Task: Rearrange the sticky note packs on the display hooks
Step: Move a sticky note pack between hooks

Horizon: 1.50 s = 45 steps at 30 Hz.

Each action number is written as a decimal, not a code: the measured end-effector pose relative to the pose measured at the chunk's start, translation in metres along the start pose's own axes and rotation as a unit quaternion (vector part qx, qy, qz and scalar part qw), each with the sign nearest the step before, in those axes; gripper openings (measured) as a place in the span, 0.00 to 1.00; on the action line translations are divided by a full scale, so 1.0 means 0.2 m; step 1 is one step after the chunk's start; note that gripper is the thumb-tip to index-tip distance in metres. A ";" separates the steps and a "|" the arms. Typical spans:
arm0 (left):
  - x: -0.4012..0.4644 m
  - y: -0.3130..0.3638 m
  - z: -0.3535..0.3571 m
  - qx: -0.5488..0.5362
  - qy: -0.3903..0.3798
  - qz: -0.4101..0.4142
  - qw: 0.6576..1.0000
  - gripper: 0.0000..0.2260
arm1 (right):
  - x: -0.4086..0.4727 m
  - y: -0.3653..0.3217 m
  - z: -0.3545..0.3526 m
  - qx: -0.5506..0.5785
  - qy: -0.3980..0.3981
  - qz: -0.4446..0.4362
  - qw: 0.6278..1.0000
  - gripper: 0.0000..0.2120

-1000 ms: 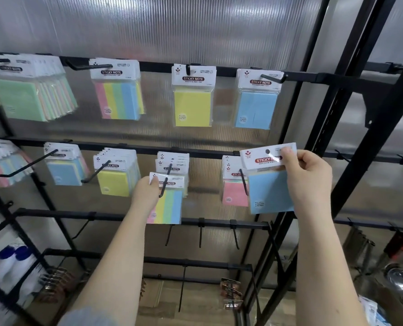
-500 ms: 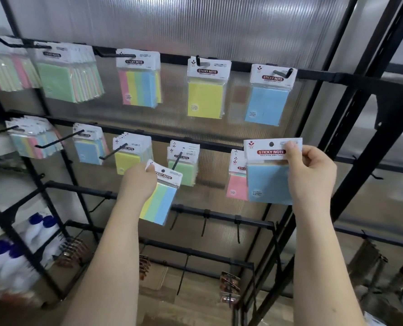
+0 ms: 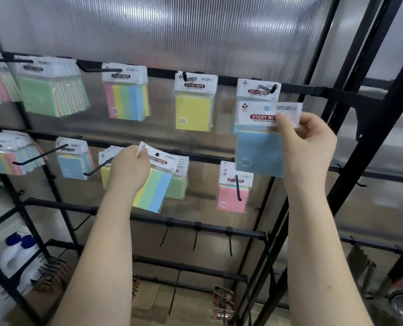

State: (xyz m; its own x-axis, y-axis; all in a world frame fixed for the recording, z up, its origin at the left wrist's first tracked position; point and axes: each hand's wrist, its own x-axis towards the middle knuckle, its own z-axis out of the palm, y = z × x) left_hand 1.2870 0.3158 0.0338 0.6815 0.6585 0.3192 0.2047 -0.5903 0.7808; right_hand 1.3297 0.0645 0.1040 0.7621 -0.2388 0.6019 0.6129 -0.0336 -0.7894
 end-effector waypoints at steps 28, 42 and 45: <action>0.20 0.12 0.10 -0.042 -0.024 0.080 0.996 0.16 | 0.28 0.10 0.19 0.024 0.063 0.076 0.995 0.08; 0.19 0.13 0.10 -0.038 0.002 0.067 0.997 0.16 | 0.50 0.26 0.35 0.011 0.103 0.092 0.990 0.05; 0.16 0.13 0.10 -0.030 0.017 0.065 0.997 0.16 | 0.50 0.28 0.33 0.022 0.100 0.095 0.990 0.07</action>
State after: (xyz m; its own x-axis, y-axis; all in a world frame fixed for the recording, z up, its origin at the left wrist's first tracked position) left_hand 1.3278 0.3133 0.0540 0.6755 0.5947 0.4360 0.0732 -0.6424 0.7628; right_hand 1.4552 0.1030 0.1278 0.8111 -0.4240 0.4029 0.4737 0.0719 -0.8778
